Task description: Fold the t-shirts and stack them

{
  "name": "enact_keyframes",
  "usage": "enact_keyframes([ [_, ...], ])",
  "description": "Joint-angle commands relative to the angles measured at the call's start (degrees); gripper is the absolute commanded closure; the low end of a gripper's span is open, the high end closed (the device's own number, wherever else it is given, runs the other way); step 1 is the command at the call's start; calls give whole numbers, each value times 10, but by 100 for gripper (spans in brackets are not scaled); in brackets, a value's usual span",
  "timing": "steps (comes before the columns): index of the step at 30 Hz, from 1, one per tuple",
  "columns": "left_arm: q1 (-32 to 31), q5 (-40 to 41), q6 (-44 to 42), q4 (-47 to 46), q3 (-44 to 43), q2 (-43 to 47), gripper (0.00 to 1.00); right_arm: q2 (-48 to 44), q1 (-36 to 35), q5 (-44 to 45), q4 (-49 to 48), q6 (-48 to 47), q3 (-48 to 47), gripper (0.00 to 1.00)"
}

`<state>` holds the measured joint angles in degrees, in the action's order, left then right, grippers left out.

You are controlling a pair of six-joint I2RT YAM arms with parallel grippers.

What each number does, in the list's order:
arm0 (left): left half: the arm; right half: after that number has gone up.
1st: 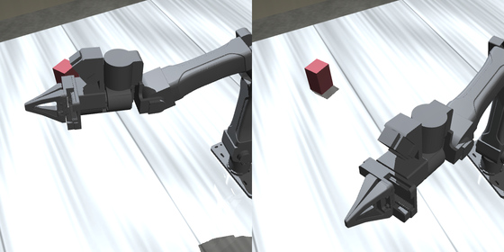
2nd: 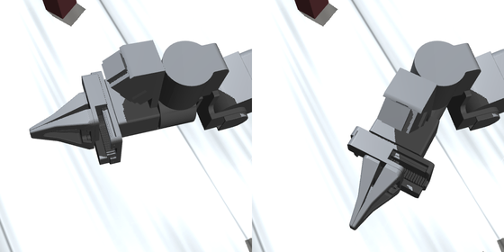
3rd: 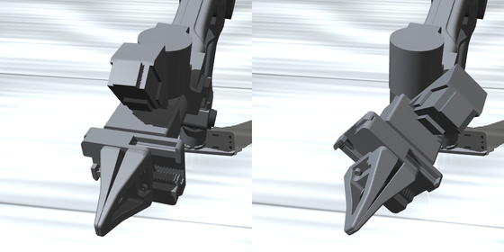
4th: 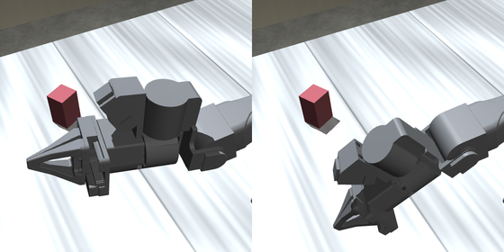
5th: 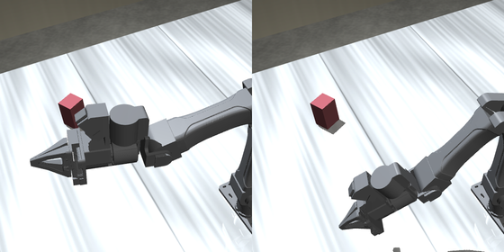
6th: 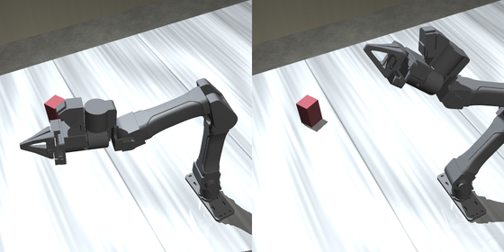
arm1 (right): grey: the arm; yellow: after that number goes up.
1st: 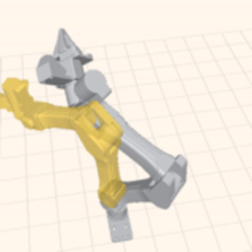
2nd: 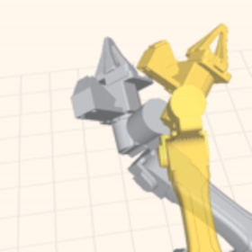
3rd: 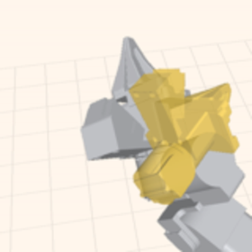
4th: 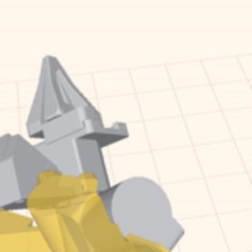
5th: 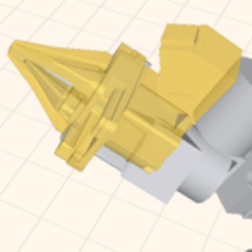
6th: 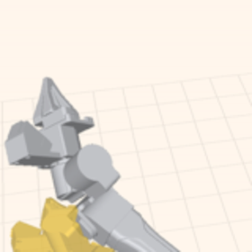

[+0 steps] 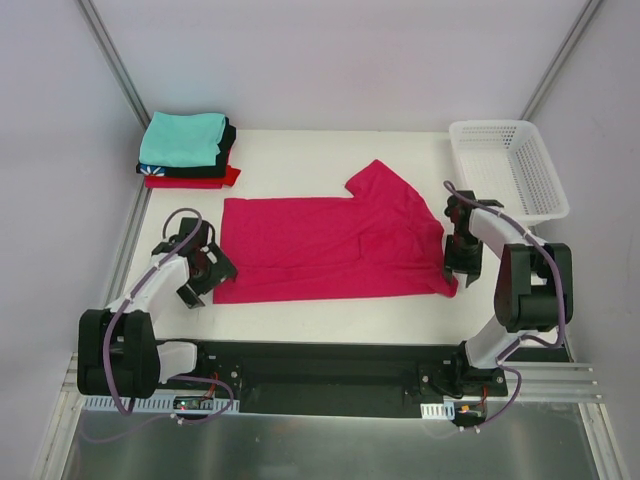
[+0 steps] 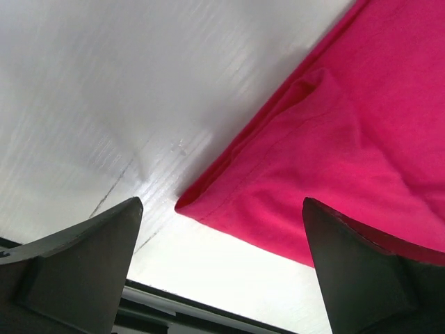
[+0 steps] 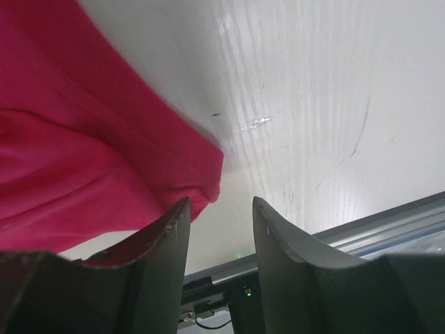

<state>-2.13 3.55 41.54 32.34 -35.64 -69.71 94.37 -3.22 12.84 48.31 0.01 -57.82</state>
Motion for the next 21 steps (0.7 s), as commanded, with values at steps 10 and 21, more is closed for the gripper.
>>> enact_keyframes([
  [10, -34, 32, -10, 134, -179, 64, 1, -45, -37, -26, 124, 8, -226, 59],
  [21, -151, -30, 64, 49, -90, 45, 25, -53, -107, -97, 28, 54, -78, 99],
])
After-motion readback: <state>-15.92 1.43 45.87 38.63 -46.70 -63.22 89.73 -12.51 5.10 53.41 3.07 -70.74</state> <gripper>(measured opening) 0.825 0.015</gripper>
